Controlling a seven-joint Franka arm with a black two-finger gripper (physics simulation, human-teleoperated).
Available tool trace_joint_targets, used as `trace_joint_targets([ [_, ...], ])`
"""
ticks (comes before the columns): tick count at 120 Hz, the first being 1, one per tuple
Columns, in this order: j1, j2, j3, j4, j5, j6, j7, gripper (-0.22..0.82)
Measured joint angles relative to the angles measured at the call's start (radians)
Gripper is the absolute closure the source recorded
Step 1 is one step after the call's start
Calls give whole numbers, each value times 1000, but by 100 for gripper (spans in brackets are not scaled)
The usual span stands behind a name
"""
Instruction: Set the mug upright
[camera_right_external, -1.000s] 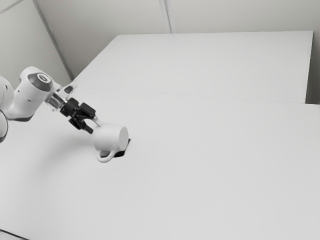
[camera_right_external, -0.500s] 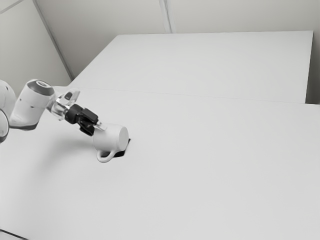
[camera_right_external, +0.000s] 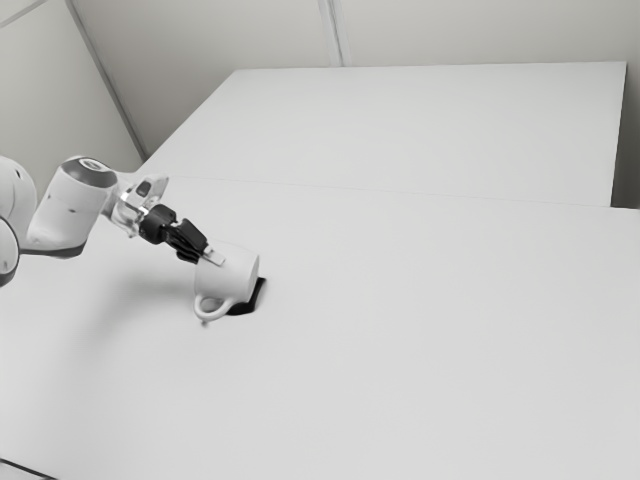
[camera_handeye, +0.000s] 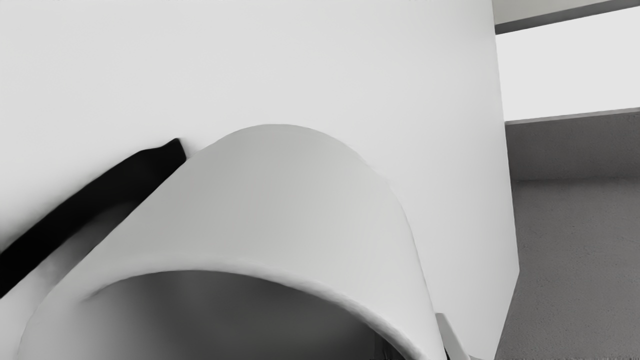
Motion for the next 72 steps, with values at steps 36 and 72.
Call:
trace_joint_targets([
  [36,-41,-101,-15,-34,53,64,14,76],
  [72,-210,-278,-16,-178,311,274,16,77],
])
